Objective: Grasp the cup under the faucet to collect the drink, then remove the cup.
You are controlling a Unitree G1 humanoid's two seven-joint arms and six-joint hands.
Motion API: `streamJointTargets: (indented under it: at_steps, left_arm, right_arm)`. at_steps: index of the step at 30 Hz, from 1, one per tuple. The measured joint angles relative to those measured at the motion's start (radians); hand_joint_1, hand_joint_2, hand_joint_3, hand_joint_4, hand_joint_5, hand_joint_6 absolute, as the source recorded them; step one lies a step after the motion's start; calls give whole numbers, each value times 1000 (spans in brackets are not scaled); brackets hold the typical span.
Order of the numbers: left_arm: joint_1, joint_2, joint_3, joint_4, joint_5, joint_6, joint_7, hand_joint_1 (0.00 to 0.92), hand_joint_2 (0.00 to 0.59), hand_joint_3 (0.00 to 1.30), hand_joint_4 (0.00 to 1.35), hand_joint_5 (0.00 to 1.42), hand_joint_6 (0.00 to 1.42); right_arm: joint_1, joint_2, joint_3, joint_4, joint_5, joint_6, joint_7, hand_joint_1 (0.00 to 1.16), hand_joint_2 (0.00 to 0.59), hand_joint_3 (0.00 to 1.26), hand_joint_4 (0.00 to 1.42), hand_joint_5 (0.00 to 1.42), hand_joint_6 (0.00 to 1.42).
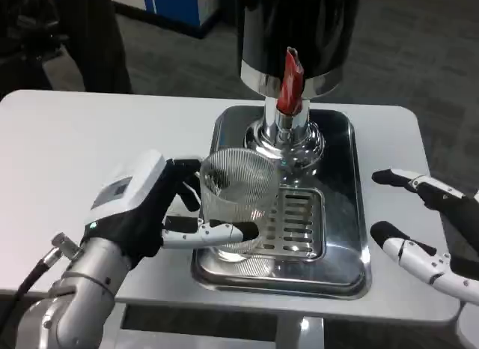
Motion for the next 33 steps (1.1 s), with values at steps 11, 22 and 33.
streamJointTargets:
  at_steps: [11,22,33]
  left_arm:
    - [-66,9,-38,53,30,0,1,481,52,686,554,594,335]
    - [-92,10,-61,76,29,0,0,455,49,644,521,565,312]
    - [-113,10,-76,90,27,0,-16,347,80,548,422,475,250]
  right_arm:
    - [-1,2,0,0,2,3,0,285,360,186,137,97,131]
    - [-1,2,-3,1,6,3,0,290,365,186,139,97,131]
    - [-1,2,-8,2,10,6,0,292,372,186,139,97,131]
